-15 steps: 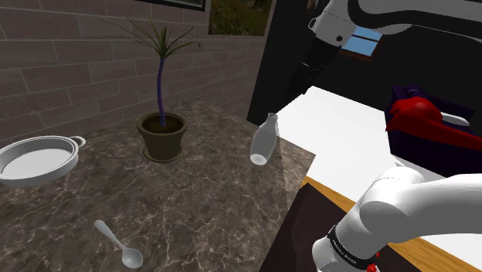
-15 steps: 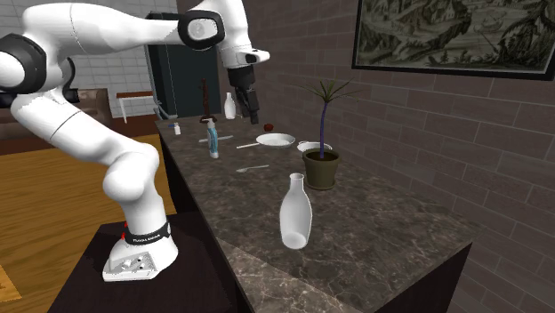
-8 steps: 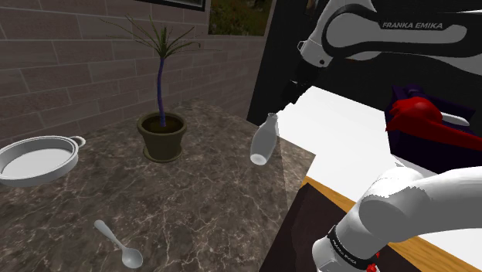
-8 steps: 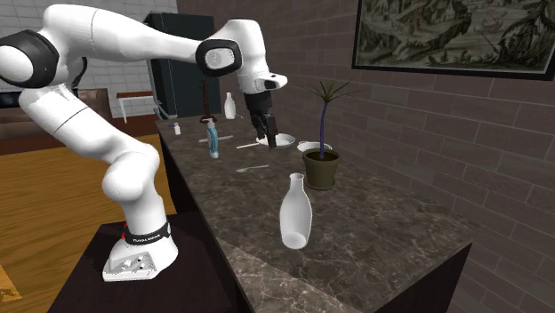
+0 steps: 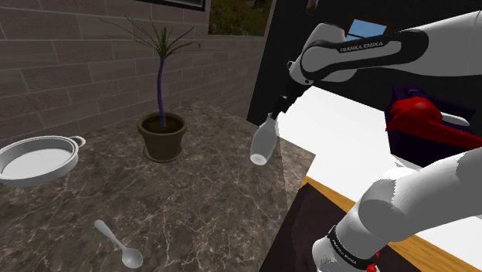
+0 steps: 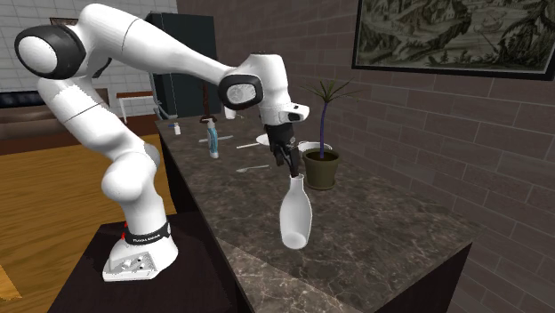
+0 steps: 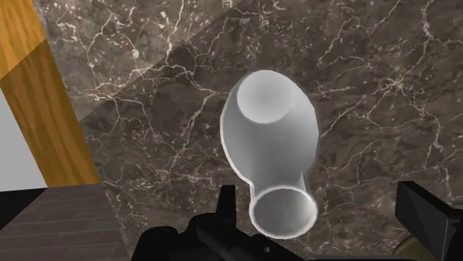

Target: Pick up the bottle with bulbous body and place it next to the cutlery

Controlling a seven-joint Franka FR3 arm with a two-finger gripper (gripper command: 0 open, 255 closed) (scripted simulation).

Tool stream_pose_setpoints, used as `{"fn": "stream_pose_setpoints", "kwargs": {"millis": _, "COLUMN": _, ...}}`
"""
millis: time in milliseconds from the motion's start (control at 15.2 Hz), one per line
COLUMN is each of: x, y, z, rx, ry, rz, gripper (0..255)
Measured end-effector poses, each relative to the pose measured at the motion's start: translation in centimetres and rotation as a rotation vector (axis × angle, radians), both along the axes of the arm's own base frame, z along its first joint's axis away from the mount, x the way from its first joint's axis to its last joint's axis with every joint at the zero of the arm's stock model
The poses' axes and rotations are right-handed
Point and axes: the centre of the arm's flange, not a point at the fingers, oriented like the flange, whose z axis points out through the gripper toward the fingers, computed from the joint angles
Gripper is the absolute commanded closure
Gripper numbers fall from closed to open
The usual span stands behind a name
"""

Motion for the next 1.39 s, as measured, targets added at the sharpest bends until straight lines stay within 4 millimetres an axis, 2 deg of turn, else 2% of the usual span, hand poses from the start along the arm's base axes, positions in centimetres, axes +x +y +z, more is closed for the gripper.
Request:
{"fn": "stream_pose_setpoints", "kwargs": {"millis": 132, "x": 0.8, "y": -0.9, "z": -1.3, "rx": -0.002, "ry": -0.003, "rz": 0.005, "gripper": 0}}
{"fn": "stream_pose_setpoints", "kwargs": {"millis": 594, "x": 1.9, "y": -1.0, "z": -4.8, "rx": -0.003, "ry": -0.004, "rz": 0.007, "gripper": 0}}
{"fn": "stream_pose_setpoints", "kwargs": {"millis": 990, "x": 1.9, "y": -1.0, "z": -5.3, "rx": -0.003, "ry": -0.005, "rz": 0.007, "gripper": 0}}
{"fn": "stream_pose_setpoints", "kwargs": {"millis": 1056, "x": 1.9, "y": -1.0, "z": -5.3, "rx": -0.003, "ry": -0.005, "rz": 0.007, "gripper": 255}}
{"fn": "stream_pose_setpoints", "kwargs": {"millis": 1386, "x": 2.0, "y": -1.0, "z": -5.2, "rx": -0.004, "ry": -0.007, "rz": 0.007, "gripper": 255}}
